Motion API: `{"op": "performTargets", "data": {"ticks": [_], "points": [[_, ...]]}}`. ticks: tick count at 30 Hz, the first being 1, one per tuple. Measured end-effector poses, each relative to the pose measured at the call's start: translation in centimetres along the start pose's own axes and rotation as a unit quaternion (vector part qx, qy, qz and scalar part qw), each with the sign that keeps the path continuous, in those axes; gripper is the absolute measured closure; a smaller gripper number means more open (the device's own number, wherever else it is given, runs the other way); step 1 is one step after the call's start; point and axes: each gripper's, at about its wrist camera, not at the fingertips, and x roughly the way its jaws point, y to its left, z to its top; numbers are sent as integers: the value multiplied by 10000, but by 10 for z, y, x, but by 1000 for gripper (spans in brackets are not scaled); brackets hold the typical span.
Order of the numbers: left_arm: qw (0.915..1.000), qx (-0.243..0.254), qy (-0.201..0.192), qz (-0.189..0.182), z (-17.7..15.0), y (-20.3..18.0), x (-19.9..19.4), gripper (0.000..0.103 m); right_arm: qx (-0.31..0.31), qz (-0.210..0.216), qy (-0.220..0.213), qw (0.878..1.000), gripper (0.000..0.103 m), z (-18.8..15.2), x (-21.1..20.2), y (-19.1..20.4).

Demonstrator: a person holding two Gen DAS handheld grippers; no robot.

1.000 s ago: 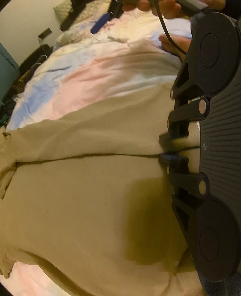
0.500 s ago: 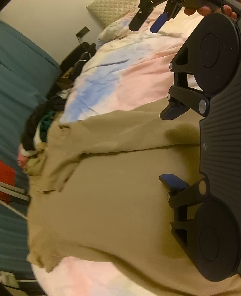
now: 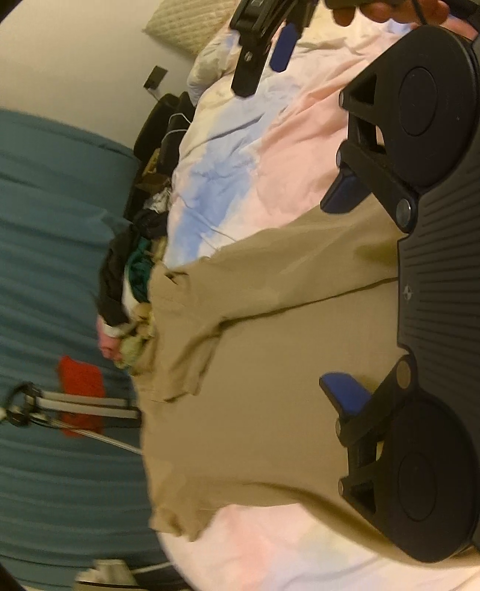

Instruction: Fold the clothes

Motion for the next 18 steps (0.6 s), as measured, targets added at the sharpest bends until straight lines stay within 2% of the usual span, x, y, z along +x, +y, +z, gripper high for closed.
{"op": "performTargets", "data": {"ticks": [3, 8, 12, 15, 18], "points": [[9994, 248, -218, 74, -5, -9, -13, 3, -109, -16, -81, 9999, 12, -3, -3, 5], [9982, 366, -378, 290, -7, -12, -27, 1, -313, -47, -246, 9992, 12, -8, -7, 15], [9970, 624, -95, 444, -6, -6, -28, 1, -427, -27, -375, 9984, 12, -13, -11, 22], [9979, 408, 23, 505, 3, 13, -30, 1, -448, 52, -414, 9981, 12, -17, -13, 27], [9983, -198, 283, 469, 15, 44, -28, 1, -464, 120, -440, 9979, 12, -18, -13, 31]]}}
